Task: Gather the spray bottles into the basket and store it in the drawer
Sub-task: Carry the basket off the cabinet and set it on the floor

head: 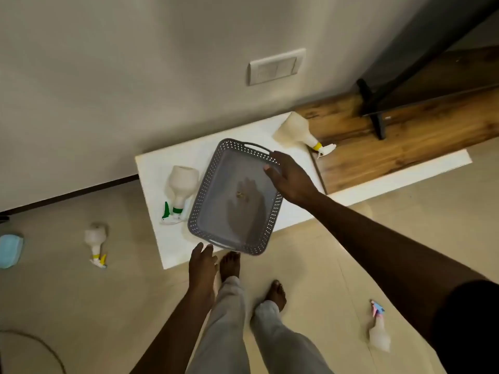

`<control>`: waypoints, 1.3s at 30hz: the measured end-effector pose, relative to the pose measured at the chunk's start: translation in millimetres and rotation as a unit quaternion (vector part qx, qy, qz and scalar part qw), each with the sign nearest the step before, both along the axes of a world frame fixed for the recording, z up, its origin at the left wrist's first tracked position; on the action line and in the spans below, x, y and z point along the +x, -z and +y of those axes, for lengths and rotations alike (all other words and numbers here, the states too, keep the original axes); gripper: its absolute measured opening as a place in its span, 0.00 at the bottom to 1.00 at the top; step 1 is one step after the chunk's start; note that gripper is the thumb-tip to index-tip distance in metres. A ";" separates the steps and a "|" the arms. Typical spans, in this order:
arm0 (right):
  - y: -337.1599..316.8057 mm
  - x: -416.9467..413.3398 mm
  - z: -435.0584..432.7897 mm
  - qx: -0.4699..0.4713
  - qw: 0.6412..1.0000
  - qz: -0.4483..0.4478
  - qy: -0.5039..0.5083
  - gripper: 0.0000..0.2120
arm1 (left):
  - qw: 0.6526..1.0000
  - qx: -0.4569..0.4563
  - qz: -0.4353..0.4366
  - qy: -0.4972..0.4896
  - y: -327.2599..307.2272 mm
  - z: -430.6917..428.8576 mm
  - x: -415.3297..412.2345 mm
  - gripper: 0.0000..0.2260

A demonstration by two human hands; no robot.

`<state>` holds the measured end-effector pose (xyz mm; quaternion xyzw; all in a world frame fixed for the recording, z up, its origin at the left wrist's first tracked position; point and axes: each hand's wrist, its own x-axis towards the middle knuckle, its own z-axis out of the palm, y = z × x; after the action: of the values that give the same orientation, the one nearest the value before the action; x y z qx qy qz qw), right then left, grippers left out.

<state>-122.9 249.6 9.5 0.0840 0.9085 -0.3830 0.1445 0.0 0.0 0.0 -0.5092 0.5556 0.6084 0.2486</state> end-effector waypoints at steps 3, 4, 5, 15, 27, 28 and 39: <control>28.1 -32.3 -3.2 0.037 0.999 -0.027 -0.018 0.29 | 0.997 0.047 -0.042 -0.036 21.9 4.2 -14.8 0.22; 35.9 -41.7 -5.1 0.044 0.998 -0.040 -0.023 0.29 | 0.995 0.064 -0.057 -0.048 27.4 5.5 -18.9 0.21; 48.1 -49.2 -6.6 0.052 0.997 -0.043 -0.025 0.28 | 0.993 0.077 -0.066 -0.054 32.8 6.7 -23.0 0.20; 106.3 -86.2 -3.0 0.073 0.994 -0.077 0.006 0.25 | 0.990 0.078 -0.075 -0.095 72.5 3.7 -25.5 0.06; 57.6 21.6 59.3 0.046 0.982 -0.019 0.182 0.17 | 0.998 -0.031 0.045 0.018 36.0 0.3 -7.1 0.12; 52.8 43.1 67.9 0.042 0.976 -0.019 0.211 0.16 | 0.997 -0.036 0.058 0.041 31.4 1.8 -5.3 0.11; 42.9 315.3 141.6 -0.040 0.825 0.003 0.564 0.11 | 0.928 -0.018 0.178 0.328 10.8 97.8 19.2 0.13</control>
<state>192.5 391.2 -33.4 0.5747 0.6869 -0.4344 -0.0957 19.2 97.8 -10.8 -0.1867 0.7376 0.5632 0.3222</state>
